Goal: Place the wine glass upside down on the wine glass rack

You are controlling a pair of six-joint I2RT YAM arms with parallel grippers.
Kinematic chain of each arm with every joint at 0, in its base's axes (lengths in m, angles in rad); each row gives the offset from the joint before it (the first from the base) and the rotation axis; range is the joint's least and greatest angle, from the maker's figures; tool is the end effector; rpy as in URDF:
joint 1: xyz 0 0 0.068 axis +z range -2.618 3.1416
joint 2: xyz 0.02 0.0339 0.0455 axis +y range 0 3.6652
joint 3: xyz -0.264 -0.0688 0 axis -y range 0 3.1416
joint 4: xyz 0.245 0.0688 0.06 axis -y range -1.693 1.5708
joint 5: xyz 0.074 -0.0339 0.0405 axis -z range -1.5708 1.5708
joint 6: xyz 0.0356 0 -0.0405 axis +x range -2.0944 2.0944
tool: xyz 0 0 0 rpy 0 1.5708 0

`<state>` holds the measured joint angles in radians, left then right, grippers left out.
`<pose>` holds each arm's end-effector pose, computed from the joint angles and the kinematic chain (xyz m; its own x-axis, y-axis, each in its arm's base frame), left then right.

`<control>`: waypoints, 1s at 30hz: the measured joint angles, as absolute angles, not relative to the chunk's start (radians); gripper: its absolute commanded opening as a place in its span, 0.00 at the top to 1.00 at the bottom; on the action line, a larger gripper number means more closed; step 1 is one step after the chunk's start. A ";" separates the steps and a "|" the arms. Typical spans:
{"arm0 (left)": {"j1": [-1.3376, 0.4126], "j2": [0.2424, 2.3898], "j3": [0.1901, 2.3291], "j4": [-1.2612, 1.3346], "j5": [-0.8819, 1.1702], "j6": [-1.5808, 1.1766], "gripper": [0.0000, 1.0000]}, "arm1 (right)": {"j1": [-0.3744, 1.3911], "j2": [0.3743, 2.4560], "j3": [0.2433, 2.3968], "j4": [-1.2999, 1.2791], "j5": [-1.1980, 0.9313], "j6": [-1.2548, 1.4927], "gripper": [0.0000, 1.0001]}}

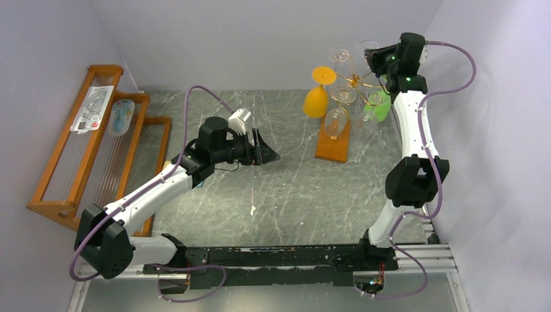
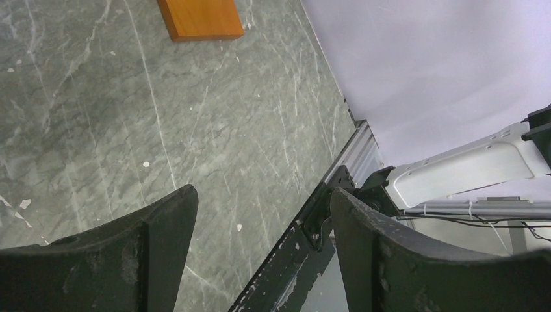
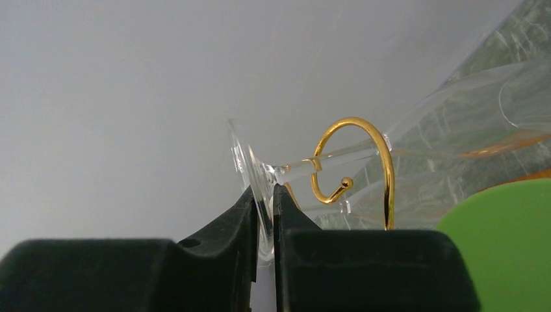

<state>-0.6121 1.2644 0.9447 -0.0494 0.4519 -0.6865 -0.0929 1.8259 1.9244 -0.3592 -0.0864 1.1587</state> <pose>0.2290 -0.1798 0.3069 -0.7673 -0.1580 -0.6215 0.4705 0.5199 -0.7130 0.4287 -0.0369 0.4245 -0.0942 0.9256 -0.3666 0.2389 0.3785 0.8942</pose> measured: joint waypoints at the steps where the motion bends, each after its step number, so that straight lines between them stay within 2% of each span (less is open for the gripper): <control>1: -0.612 1.264 0.945 -0.049 0.452 -0.686 0.21 | -0.093 1.826 1.924 -0.364 -0.086 1.160 0.84; 15: -0.612 1.264 0.941 -0.051 0.449 -0.684 0.21 | -0.093 1.826 1.920 -0.409 -0.090 1.195 0.66; 22: -0.612 1.264 0.941 -0.054 0.445 -0.679 0.21 | -0.093 1.813 1.898 -0.401 -0.102 1.213 0.63; 30: -0.612 1.264 0.941 -0.089 0.400 -0.656 0.22 | -0.096 1.805 1.863 -0.378 -0.173 1.254 0.55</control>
<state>-0.6117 1.2640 0.9413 -0.0887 0.3996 -0.6563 -0.0963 1.8053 1.8633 -0.3779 -0.1730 1.2537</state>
